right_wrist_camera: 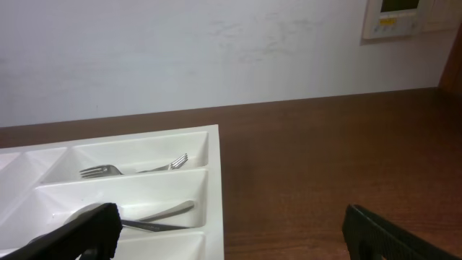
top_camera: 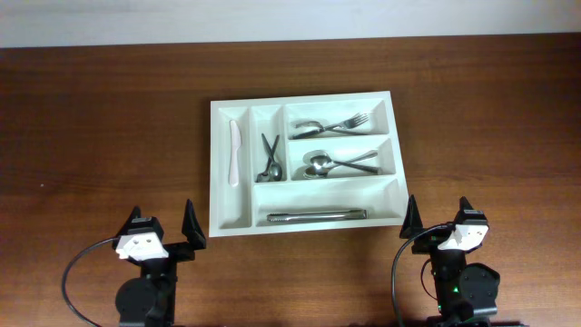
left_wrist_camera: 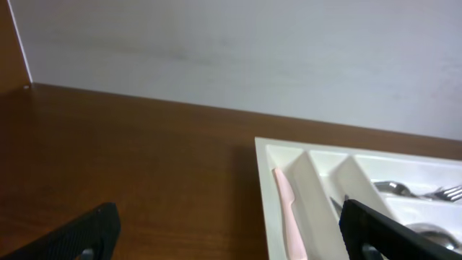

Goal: Pack container

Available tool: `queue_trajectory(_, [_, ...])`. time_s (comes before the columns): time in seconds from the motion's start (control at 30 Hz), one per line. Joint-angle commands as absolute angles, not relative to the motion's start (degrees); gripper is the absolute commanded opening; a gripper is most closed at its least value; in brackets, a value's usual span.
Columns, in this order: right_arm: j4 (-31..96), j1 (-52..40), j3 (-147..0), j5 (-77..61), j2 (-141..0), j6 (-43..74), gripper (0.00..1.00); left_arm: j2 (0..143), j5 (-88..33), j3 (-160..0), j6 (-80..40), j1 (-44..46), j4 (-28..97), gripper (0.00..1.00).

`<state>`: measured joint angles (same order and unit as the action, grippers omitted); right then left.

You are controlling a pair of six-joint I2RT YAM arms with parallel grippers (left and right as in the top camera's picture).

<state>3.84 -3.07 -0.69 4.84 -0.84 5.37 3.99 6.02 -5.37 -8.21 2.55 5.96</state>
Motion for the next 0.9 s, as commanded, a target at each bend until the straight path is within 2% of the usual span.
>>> queue_trajectory(0.0, [4.2, -2.8, -0.3, 4.8, -0.4, 5.0, 0.99, 3.3, 5.9, -3.5, -8.1, 2.3, 4.3, 0.99])
queue_trajectory(0.2, [4.2, -2.8, -0.3, 4.8, -0.4, 5.0, 0.99, 1.7, 5.9, -0.5, -8.1, 2.3, 3.3, 0.99])
queue_trajectory(0.6, [4.2, -2.8, -0.3, 4.8, -0.4, 4.9, 0.99, 0.5, 5.8, -0.5, 5.2, -0.7, 3.5, 0.99])
queue_trajectory(0.87, [4.2, -2.8, -0.3, 4.8, -0.4, 4.9, 0.99, 0.5, 5.8, -0.5, 5.5, -0.7, 3.9, 0.99])
